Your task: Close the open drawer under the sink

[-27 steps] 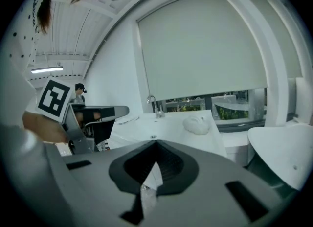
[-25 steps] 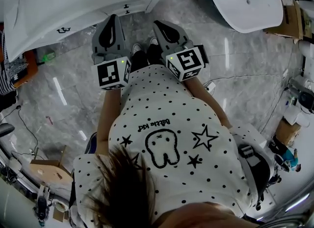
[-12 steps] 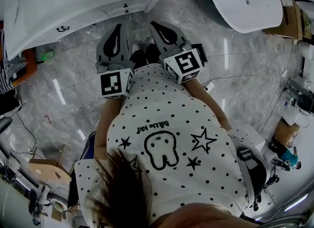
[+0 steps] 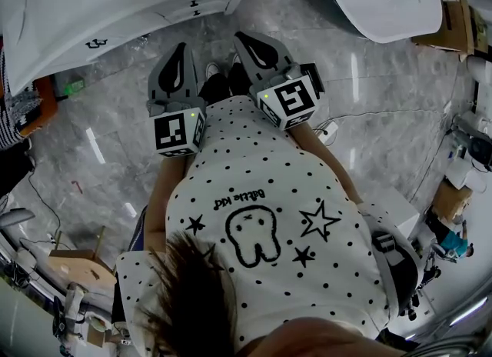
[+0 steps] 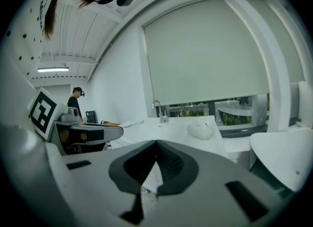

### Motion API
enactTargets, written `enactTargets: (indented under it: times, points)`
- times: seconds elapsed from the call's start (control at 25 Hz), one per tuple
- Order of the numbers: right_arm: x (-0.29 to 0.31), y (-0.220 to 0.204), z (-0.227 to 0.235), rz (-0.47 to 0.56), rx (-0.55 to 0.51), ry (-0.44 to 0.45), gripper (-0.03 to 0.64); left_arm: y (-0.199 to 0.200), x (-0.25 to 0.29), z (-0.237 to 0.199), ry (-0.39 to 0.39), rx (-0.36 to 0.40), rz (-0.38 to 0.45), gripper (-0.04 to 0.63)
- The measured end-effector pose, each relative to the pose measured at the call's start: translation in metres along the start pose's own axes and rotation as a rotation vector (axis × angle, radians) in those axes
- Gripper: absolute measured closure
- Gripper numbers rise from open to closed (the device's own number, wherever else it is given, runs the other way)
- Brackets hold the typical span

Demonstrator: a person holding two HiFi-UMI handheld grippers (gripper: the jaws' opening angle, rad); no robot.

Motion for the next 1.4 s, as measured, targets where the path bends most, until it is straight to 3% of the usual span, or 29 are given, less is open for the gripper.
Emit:
enactTargets:
  times: [0.6,1.4]
  points:
    - [0.001,-0.005,-0.013,-0.010,-0.023,0.020,0.603,-0.004,-0.012,-0.007,0.037,-0.015,0.013,0.592]
    - [0.003,-0.005,-0.012,-0.011,-0.007,0.016,0.603,-0.002,-0.013,-0.008,0.024,-0.015,0.014,0.592]
Point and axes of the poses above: the fingertips, and each gripper's own axes: x forward along the fingers, z to its right, y out of its top, the point moved 7 cm from there along -x, backward along the fingers, and after that the axes turned 3 degrees about y, right-handed, at the moved point
